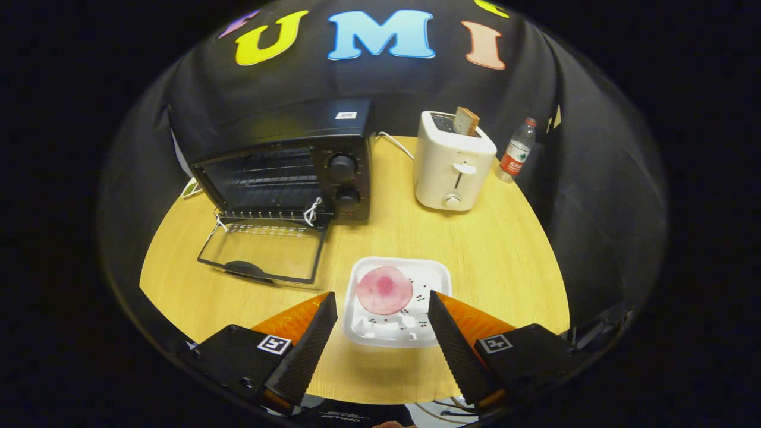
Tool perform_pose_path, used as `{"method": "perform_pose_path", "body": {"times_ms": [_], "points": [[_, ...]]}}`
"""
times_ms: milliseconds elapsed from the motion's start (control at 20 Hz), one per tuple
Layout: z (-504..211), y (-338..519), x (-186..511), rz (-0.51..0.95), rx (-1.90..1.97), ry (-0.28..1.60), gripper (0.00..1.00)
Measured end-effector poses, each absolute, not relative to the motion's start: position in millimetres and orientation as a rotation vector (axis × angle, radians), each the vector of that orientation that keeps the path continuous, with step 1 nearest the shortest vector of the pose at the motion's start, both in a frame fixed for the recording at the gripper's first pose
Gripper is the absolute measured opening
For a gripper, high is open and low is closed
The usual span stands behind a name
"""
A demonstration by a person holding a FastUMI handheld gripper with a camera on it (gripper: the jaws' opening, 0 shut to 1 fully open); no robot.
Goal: Open the toaster oven, put the food inside, and close the toaster oven door.
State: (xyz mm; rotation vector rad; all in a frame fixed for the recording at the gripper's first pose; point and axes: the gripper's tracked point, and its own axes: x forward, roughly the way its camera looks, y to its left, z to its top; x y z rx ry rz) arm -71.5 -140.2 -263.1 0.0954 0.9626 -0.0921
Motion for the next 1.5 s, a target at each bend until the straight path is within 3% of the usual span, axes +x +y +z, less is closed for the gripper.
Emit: {"method": "perform_pose_path", "body": {"times_ms": [800, 1200, 1500], "points": [[-344.4, -219.1, -88.8, -0.021, 0.219, 1.320, 0.99], [-374.7, -202.6, -76.9, -0.004, 0.189, 1.405, 0.63], [-381.5, -205.8, -78.8, -0.071, 0.250, 1.457, 0.35]]}}
